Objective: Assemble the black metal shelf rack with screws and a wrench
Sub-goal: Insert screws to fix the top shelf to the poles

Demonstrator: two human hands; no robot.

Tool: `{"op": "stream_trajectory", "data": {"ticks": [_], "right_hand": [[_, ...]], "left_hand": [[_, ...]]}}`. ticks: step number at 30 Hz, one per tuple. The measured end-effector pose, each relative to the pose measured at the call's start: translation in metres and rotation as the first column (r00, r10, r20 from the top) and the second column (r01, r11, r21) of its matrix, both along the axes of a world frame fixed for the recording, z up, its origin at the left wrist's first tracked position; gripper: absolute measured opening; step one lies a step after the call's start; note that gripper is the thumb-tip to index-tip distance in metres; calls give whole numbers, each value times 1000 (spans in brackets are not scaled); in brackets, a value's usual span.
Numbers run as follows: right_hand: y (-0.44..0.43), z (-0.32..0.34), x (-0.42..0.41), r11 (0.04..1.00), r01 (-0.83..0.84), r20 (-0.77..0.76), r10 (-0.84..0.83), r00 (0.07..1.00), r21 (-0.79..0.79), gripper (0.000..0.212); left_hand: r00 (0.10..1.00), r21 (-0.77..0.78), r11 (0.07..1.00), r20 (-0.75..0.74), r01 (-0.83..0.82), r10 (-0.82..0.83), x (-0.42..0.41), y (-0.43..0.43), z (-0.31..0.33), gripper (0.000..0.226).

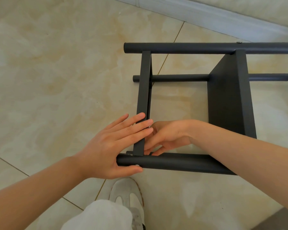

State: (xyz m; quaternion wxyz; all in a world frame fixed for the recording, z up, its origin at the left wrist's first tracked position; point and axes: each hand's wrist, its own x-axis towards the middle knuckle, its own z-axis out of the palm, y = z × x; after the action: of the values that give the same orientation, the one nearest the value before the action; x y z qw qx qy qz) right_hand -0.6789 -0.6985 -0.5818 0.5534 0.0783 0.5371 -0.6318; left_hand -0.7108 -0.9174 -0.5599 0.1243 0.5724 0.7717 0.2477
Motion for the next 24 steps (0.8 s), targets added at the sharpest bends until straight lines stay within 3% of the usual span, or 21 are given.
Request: {"op": "stream_trajectory", "data": {"ticks": [6,24], "right_hand": [[-8,-2,-3,998,-61,-19,61,998,25,37],[-1,-8,-7,997,-30,55,34,998,-67,33]], "left_hand": [[1000,-3,1000,-8,1,-1,1,-1,-1,79],[1000,28,1000,2,2,-3,3,-1,-4,78]]}}
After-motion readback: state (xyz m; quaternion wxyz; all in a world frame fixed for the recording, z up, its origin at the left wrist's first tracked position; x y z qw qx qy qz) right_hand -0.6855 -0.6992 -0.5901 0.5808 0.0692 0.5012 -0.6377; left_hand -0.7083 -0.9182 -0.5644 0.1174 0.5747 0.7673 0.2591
